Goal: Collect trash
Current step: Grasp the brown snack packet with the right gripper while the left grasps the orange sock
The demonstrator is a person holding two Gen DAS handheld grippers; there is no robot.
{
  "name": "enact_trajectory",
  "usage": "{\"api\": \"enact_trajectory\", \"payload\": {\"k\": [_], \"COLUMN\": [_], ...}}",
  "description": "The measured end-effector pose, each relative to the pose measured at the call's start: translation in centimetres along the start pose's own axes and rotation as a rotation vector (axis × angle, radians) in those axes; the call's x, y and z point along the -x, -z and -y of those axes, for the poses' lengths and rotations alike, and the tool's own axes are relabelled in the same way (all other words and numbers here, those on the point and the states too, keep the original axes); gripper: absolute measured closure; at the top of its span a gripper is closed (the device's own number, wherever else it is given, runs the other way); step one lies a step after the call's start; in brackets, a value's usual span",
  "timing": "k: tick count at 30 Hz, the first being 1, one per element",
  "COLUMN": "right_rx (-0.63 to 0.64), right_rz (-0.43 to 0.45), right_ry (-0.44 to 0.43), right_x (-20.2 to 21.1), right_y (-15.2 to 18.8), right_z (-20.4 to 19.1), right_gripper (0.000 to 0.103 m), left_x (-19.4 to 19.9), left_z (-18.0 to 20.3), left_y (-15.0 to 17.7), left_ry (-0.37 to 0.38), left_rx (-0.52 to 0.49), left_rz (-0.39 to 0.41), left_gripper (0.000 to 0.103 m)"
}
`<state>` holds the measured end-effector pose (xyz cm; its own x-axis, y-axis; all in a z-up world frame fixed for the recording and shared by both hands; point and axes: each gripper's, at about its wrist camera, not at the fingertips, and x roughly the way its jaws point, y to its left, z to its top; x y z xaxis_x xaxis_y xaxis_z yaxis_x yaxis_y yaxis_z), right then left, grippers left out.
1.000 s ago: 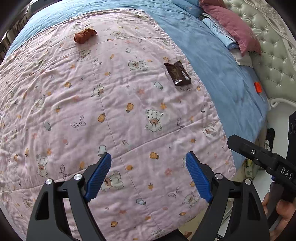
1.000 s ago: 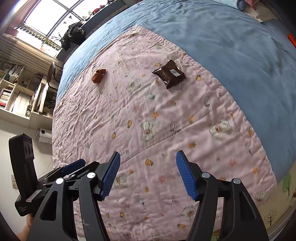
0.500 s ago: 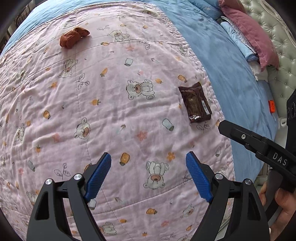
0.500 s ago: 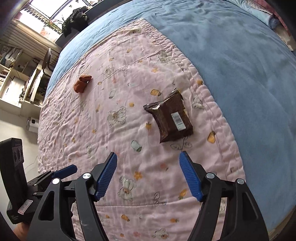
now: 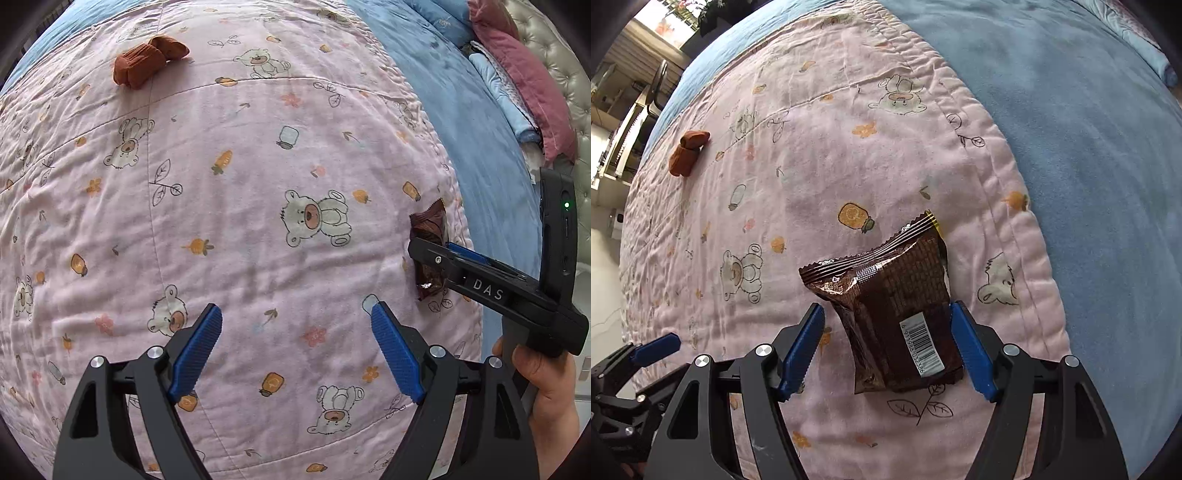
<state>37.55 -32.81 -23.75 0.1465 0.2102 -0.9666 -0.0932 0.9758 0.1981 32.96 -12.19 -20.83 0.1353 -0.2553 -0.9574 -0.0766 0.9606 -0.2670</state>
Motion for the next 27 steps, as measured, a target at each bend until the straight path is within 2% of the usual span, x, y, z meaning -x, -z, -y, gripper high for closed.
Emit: {"api": "enact_trajectory", "payload": {"k": [3,5,7,12,18,22,27], "right_rx": [0.023,0.013,-0.004,-0.010,-0.037,-0.042,-0.051], "right_rz": [0.021,0.033,0.056,0.081,0.075,0.083,0.076], "right_ry": [0.009,-0.028,-0.077,-0.204,-0.335,-0.365,-0.376], "right_x": [-0.1,0.2,0.8,1.3,-0.2,-1.1,-1.9], "right_y": [-0.1,-0.3,-0.6,-2.1,-4.6,-5.9,-6.7], "right_z": [-0.8,-1.3,-2.0,-5.6,-10.3,-12.6,-14.0], "right_gripper": [0.051,0.063,0.066,0.068,0.068,0.068,0.068], "left_x": [-0.3,-0.3,0.1,0.7,2.1,2.6,1.9], "left_z": [-1.2,-2.2,-3.1,-5.9,-9.5,-11.4,-11.5], "left_y": [-0.8,-1.4,-2.0,-4.1,-9.2,-14.2,-19.0], "left_ry": [-0.017,-0.025,-0.028,-0.064,-0.171,-0.236,-0.261], "left_rx": [0.007,0.018,0.024,0.024,-0.034,-0.099,-0.211], "left_rz": [-0.001,0.005,0.022,0.055,0.139,0.185,0.204], "left_gripper": [0.020,0.020,0.020,0.020,0.020,0.020,0.020]}}
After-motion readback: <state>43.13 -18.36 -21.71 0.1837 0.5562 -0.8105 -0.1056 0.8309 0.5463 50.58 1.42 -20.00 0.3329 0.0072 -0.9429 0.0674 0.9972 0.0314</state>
